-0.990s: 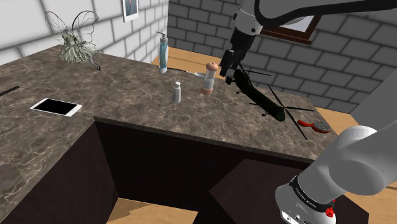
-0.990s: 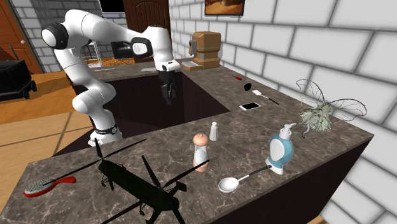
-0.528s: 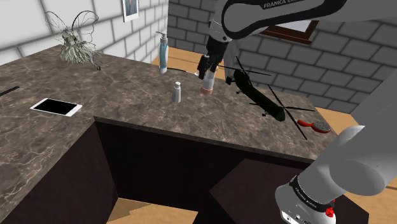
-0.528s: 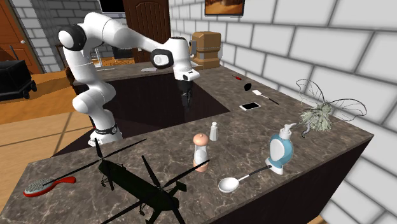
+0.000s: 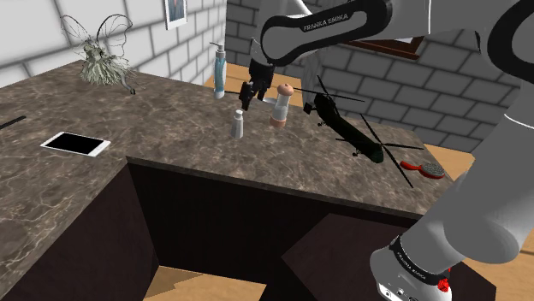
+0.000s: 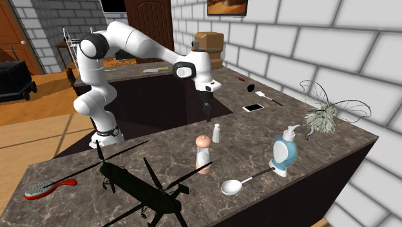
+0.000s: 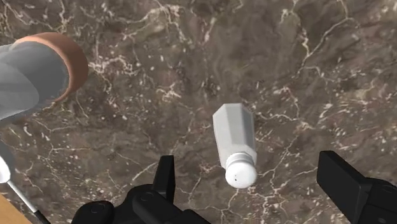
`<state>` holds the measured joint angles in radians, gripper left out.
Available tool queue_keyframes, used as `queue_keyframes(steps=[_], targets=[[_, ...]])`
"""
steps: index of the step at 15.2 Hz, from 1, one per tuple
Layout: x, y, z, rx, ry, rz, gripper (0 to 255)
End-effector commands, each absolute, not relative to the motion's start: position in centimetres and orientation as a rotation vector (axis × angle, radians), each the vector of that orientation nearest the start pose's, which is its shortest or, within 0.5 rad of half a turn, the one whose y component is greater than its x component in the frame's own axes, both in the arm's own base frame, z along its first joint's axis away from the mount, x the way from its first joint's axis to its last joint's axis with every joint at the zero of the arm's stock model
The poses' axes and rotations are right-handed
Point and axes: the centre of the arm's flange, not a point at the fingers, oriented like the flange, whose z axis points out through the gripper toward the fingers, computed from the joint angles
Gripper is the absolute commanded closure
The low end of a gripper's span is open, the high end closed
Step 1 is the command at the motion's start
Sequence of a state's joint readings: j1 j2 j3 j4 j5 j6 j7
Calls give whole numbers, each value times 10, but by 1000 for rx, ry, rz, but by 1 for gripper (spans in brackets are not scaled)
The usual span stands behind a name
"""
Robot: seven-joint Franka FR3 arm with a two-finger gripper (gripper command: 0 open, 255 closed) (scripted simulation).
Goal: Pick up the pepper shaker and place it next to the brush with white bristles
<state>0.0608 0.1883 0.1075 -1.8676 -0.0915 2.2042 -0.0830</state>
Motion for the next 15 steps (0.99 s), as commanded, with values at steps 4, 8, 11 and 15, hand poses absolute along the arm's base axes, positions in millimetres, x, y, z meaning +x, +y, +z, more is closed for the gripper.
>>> queue_keyframes(steps=[4, 8, 11, 15], targets=[[659, 122, 400, -3144, -528, -258, 0], [662, 121, 379, -3144, -528, -258, 0], [665, 121, 364, -3144, -528, -258, 0], [666, 121, 361, -3144, -528, -258, 0]])
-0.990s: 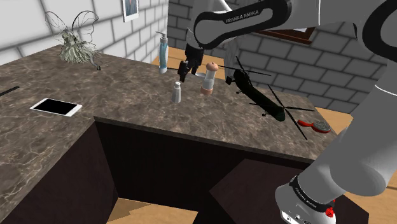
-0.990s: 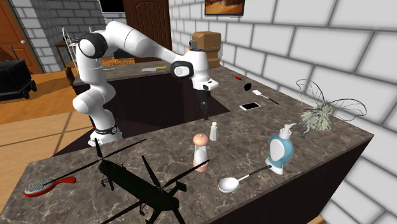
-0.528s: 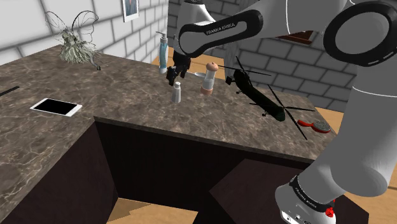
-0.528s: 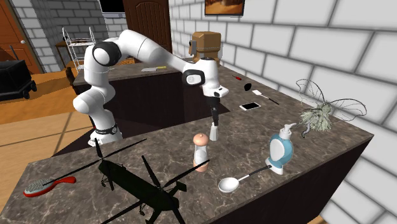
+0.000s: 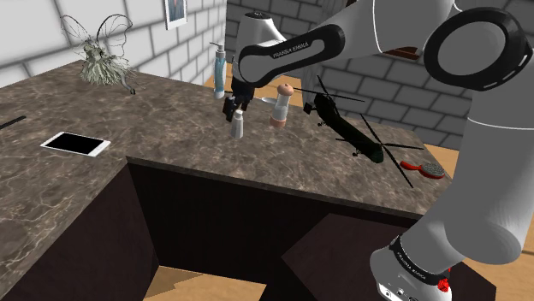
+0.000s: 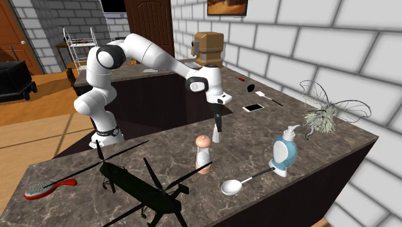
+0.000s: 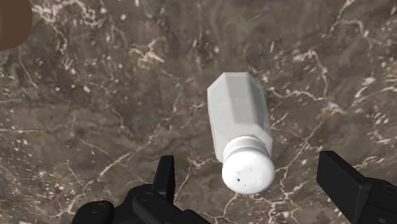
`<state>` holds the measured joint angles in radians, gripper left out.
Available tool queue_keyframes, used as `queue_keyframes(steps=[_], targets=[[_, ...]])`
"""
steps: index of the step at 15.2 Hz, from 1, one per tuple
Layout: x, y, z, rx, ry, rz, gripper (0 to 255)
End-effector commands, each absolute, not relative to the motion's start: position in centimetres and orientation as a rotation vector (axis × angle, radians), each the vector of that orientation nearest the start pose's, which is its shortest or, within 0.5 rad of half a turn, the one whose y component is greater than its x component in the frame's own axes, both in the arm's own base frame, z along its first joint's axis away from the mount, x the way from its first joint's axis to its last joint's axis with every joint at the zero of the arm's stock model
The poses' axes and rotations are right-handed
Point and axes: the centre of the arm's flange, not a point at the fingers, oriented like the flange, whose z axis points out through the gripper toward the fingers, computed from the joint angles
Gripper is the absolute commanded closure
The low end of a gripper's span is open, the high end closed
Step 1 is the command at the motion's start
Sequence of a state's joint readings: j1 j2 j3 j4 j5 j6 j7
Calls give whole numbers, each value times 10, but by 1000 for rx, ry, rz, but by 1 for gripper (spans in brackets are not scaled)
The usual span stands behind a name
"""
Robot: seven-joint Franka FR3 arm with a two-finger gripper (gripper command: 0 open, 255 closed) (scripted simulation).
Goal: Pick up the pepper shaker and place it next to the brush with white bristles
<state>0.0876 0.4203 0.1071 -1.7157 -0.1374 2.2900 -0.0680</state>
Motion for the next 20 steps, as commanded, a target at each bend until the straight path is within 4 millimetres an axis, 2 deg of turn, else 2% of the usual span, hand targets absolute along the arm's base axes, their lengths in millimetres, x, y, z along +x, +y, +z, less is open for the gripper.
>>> queue_keyframes(steps=[1, 4, 5, 14, 20], targets=[[666, 121, 361, -3144, -528, -258, 0], [666, 121, 361, -3144, -528, -258, 0], [666, 121, 361, -3144, -528, -258, 255], [666, 121, 361, -3144, -528, -258, 255], [666, 121, 392, -3144, -528, -258, 255]])
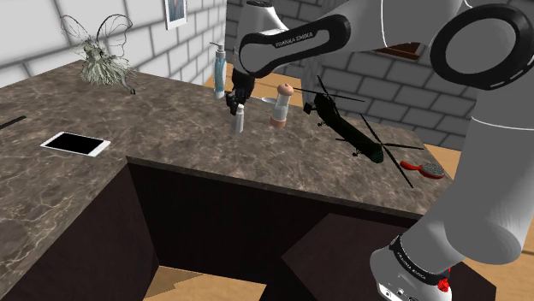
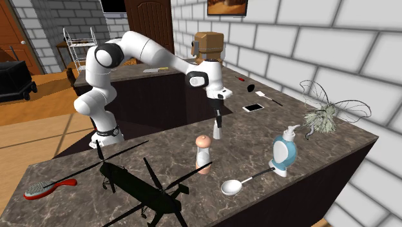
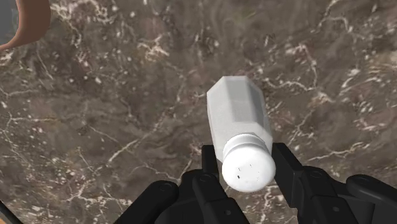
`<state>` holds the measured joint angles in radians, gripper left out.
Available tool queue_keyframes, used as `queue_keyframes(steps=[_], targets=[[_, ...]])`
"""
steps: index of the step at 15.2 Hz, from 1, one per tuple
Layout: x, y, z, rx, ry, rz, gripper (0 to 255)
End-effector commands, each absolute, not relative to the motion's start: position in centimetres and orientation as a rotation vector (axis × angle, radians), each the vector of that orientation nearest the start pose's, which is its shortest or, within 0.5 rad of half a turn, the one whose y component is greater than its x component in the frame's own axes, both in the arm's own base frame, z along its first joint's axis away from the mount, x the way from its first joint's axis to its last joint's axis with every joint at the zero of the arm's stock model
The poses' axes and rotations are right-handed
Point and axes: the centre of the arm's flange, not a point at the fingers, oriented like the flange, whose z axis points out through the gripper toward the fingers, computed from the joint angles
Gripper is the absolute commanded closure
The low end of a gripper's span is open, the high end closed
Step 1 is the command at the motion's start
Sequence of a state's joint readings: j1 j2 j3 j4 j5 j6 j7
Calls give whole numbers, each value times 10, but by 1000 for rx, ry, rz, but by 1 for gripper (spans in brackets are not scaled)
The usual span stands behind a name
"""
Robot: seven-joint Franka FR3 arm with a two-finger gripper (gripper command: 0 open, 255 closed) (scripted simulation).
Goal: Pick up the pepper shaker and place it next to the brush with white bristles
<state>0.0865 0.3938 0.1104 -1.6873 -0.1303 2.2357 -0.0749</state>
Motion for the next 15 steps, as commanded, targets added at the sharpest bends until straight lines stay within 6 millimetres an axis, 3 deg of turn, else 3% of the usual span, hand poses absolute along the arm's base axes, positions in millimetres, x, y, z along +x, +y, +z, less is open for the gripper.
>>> queue_keyframes(steps=[1, 15], targets=[[666, 121, 398, -3144, -528, -258, 255], [666, 121, 471, -3144, -528, -258, 255]])
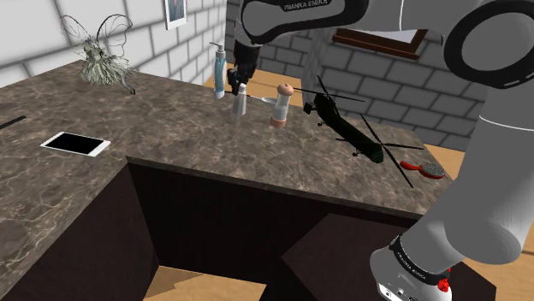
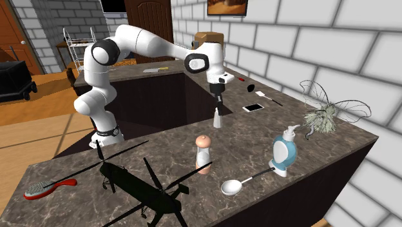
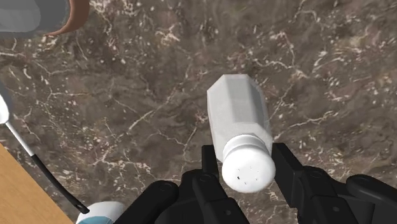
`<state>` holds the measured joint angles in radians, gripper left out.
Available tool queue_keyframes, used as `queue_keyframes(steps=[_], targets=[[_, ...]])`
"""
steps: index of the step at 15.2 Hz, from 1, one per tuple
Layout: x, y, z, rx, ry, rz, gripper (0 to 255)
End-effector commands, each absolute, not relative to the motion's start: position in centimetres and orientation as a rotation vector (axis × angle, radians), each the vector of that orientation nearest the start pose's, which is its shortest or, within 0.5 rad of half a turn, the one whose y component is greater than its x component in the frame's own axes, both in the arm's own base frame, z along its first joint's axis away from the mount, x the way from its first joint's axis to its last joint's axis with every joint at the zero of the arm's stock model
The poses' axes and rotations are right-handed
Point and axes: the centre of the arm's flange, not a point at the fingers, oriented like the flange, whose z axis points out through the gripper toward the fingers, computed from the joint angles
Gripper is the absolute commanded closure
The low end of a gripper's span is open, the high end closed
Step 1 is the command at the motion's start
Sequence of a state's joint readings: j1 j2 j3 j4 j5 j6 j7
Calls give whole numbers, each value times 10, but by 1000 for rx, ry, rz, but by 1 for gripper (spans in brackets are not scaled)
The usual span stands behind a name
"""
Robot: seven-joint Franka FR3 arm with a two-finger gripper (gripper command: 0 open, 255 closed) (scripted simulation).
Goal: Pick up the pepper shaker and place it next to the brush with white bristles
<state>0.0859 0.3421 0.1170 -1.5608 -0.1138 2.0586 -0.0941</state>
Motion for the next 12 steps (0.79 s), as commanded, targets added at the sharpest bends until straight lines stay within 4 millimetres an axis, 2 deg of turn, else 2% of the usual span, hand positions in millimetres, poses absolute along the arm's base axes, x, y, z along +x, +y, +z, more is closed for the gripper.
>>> queue_keyframes(steps=[1, 12], targets=[[666, 121, 477, -3144, -528, -258, 255], [666, 121, 535, -3144, -528, -258, 255]])
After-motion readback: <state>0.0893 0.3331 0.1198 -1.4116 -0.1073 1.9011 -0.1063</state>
